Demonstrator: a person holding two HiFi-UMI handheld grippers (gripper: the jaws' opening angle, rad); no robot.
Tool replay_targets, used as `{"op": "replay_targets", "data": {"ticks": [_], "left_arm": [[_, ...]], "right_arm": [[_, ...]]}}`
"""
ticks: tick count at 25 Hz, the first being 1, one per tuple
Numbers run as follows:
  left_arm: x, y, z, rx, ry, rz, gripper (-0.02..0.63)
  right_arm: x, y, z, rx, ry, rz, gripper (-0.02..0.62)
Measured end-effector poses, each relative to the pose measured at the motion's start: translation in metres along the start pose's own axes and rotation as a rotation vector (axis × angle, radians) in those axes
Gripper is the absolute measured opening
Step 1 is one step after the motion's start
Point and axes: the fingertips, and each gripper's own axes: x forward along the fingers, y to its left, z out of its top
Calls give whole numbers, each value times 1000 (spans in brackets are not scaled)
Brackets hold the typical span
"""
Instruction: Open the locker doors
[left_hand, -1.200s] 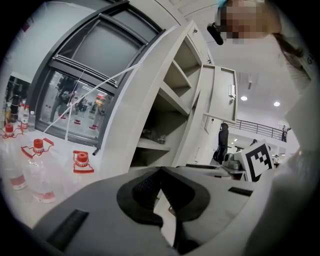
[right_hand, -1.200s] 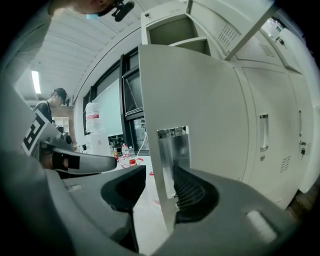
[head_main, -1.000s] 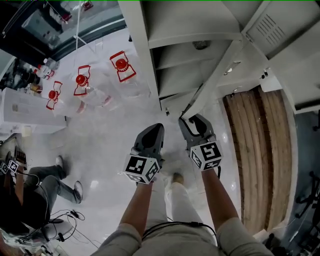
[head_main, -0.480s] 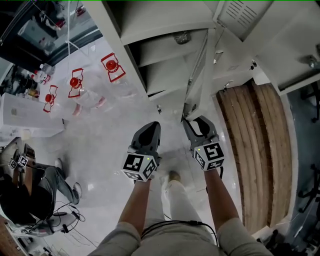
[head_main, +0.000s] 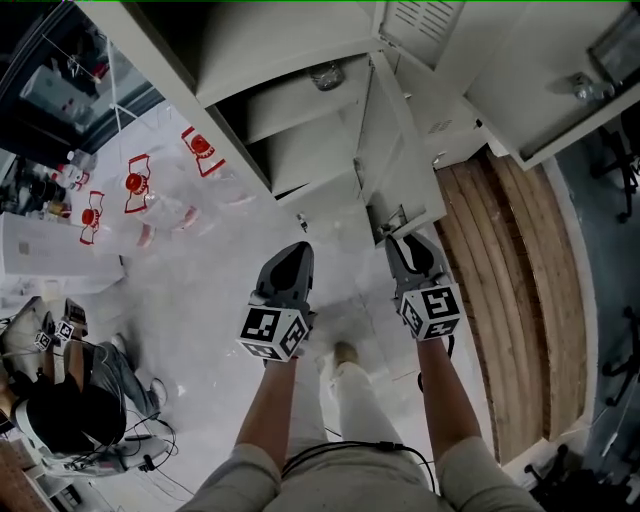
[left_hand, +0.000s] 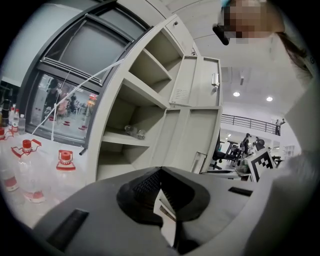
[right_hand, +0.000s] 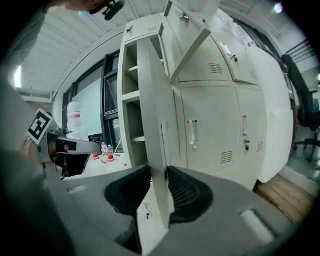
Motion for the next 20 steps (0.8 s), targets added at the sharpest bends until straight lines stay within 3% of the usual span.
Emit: {"op": "replay_targets", "data": {"ticks": [11, 20], "left_arm": [[6, -7, 1, 10, 13, -14, -2], [8, -1, 1, 12, 10, -8, -2]], "right_arm": [[-17, -72, 2, 67, -3, -188, 95], [-14, -96, 5, 63, 7, -280, 95]]}}
